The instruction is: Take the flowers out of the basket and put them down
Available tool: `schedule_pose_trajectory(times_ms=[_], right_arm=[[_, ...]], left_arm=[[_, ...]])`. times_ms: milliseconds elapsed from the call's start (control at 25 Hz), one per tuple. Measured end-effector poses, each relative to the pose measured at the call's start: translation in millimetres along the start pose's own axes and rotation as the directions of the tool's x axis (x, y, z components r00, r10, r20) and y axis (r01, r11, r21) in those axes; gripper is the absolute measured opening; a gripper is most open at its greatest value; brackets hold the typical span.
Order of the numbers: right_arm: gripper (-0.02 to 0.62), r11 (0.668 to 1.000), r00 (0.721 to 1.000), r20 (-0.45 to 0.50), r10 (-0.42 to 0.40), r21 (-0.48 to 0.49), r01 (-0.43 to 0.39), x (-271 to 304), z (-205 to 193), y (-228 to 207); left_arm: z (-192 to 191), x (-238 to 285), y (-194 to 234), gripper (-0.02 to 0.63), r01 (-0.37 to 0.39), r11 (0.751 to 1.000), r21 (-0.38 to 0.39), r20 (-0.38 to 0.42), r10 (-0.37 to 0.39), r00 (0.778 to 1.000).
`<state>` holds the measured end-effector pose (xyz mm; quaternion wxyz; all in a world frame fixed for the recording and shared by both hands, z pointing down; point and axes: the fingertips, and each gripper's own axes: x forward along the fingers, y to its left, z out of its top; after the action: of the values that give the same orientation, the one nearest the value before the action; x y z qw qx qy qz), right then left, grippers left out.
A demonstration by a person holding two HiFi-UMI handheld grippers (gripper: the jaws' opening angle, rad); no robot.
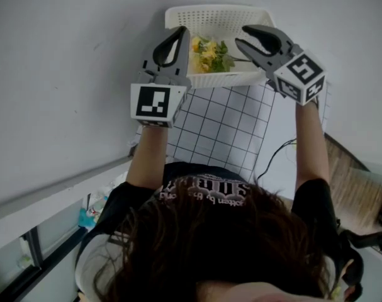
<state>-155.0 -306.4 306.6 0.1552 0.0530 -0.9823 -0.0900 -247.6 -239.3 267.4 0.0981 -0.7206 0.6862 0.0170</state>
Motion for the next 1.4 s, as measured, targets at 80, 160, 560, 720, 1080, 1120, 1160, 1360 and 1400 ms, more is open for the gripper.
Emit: schedule_pose_trajectory(times_ms=[80,160,560,720,1080,1120,1160,1360,1400], right_arm=[[0.169,0.999,0.999,-0.027,0.038,-0.005,-0.038,7,-4,-1],[0.191,0.997,0.996,-0.059,0.069,-0.011,-0.07,15,-10,-4],[0.25,0.98,0.939,-0.3,0.167,-0.05,-0.19,52,-77,-23],[0.25,0.977,0.914,-0.357,0.195,-0.01,-0.212,68,-107,-29],[0.301,0.944,0.791,-0.554,0.261,-0.023,-0.328,96,-169,-22],[0.301,0.944,0.783,-0.564,0.262,-0.02,-0.33,99,-174,-23],[0.301,0.943,0.777,-0.572,0.262,-0.018,-0.331,102,-179,-24],[0.301,0.938,0.727,-0.631,0.271,0.002,-0.347,110,-207,-23],[0.301,0.937,0.718,-0.64,0.274,0.009,-0.35,111,-212,-23]], left_arm=[[0,2,3,0.002,-0.001,1.0,0.0,0.001,0.001,1.0],[-2,4,6,0.003,-0.003,1.0,-0.001,0.001,0.003,1.0],[-9,20,14,0.002,0.0,1.0,0.0,-0.007,0.0,1.0],[-11,26,13,0.002,0.009,1.0,-0.002,-0.013,-0.009,1.0],[-13,31,20,0.003,0.004,1.0,0.002,-0.009,-0.004,1.0],[-14,32,22,0.002,0.002,1.0,0.001,-0.01,-0.002,1.0],[-14,32,23,0.002,0.001,1.0,0.0,-0.01,-0.001,1.0],[-17,33,28,0.002,-0.002,1.0,-0.005,-0.01,0.002,1.0],[-18,34,28,0.002,-0.002,1.0,-0.007,-0.011,0.002,1.0]])
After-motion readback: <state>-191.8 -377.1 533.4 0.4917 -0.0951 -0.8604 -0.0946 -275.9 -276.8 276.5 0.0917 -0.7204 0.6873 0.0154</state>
